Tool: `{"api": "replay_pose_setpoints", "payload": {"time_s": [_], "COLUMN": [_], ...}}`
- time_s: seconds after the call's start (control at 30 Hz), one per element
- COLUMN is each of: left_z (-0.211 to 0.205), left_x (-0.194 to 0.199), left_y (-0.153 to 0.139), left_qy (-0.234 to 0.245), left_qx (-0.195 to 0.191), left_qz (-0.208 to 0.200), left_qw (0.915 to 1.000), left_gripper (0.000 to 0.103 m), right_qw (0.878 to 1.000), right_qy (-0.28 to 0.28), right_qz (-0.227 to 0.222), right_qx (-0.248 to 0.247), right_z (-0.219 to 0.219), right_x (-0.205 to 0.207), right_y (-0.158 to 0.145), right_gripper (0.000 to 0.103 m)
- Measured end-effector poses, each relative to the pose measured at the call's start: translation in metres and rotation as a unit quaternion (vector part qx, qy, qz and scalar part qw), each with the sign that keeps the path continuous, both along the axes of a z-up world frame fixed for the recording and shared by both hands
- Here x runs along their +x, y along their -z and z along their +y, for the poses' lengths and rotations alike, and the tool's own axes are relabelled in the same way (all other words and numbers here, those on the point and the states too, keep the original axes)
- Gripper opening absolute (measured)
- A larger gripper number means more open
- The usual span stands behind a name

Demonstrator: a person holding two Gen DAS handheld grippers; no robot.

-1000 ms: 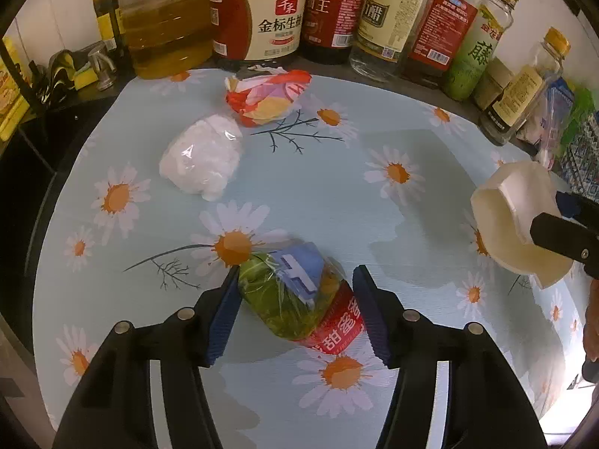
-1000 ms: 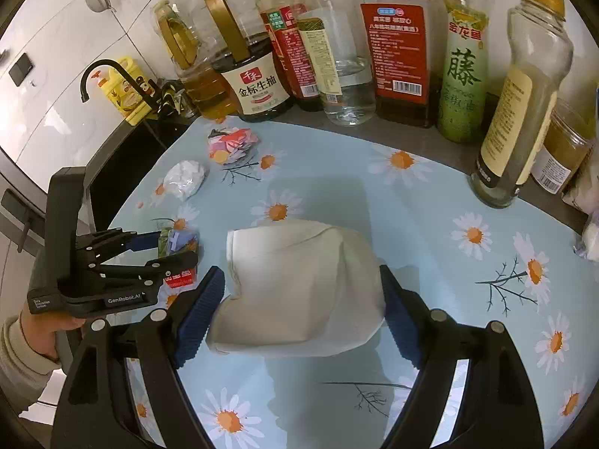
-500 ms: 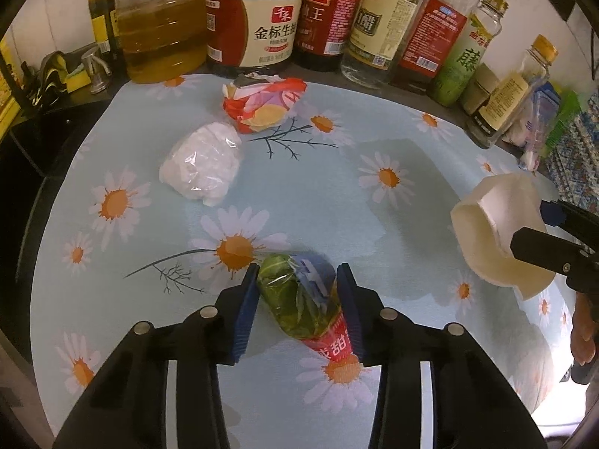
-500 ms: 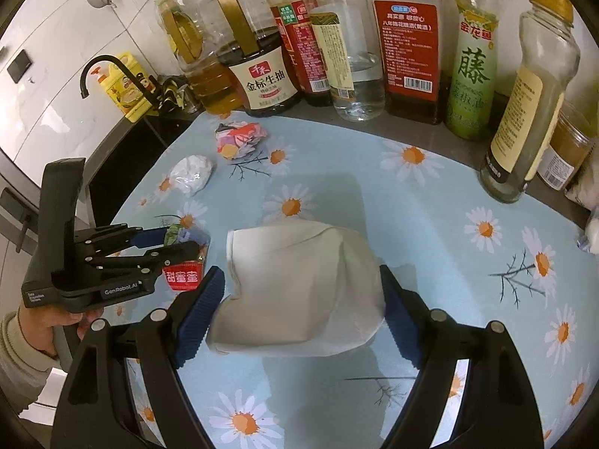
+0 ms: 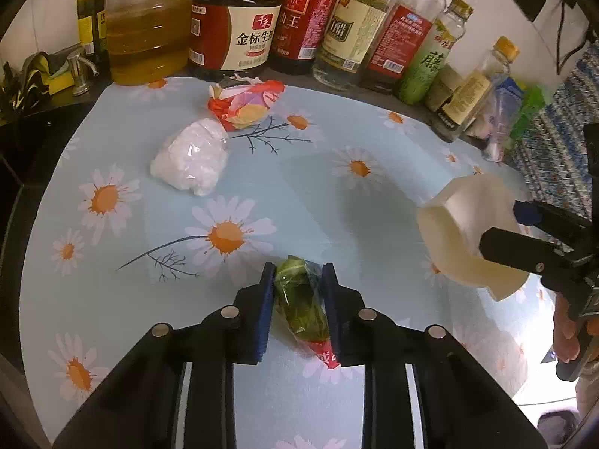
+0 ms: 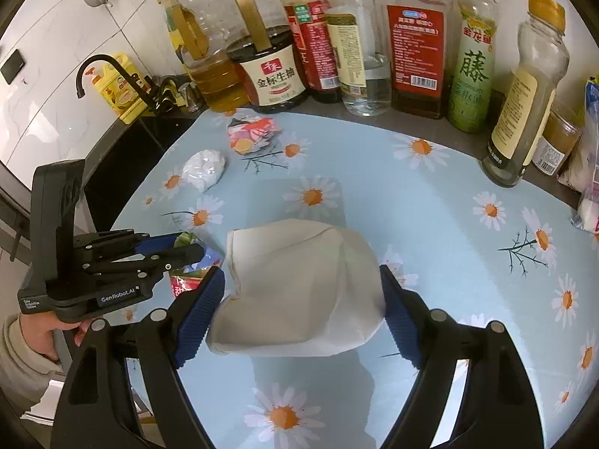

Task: Collect trash
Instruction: 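Lift the wrapper and napkin and carry both down toward the black bin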

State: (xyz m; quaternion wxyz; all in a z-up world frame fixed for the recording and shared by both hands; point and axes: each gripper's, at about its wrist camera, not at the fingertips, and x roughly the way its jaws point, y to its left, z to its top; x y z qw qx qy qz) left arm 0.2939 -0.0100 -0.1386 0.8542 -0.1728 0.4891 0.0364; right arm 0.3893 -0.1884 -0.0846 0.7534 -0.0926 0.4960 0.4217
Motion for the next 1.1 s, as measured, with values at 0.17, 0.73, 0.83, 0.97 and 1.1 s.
{"api": "replay_pose_setpoints", "payload": {"time_s": [0.17, 0.73, 0.83, 0.97, 1.1], "left_z": [0.006, 0.020, 0.026, 0.032, 0.038], "left_x": [-0.009, -0.060, -0.078, -0.100, -0.128], "left_y": [-0.003, -0.026, -0.030, -0.034, -0.037], "left_qy": [0.003, 0.040, 0.043, 0.052, 0.061], "left_qx": [-0.005, -0.007, -0.012, -0.015, -0.011], "left_qz": [-0.008, -0.033, -0.037, -0.042, -0.049], "left_qw": [0.9999, 0.9986, 0.9983, 0.9977, 0.9969], "left_gripper": [0.021, 0.020, 0.020, 0.020, 0.020], "right_qw": [1.000, 0.999, 0.999, 0.999, 0.999], "right_qy": [0.004, 0.035, 0.042, 0.047, 0.053], "right_qz": [-0.001, -0.007, -0.006, -0.006, -0.002], "right_qx": [-0.002, -0.001, -0.001, -0.003, 0.000], "right_z": [0.005, 0.021, 0.024, 0.030, 0.037], "right_x": [-0.009, -0.071, -0.089, -0.113, -0.140], "right_y": [-0.002, -0.022, -0.025, -0.027, -0.028], "right_gripper": [0.081, 0.081, 0.081, 0.081, 0.081]}}
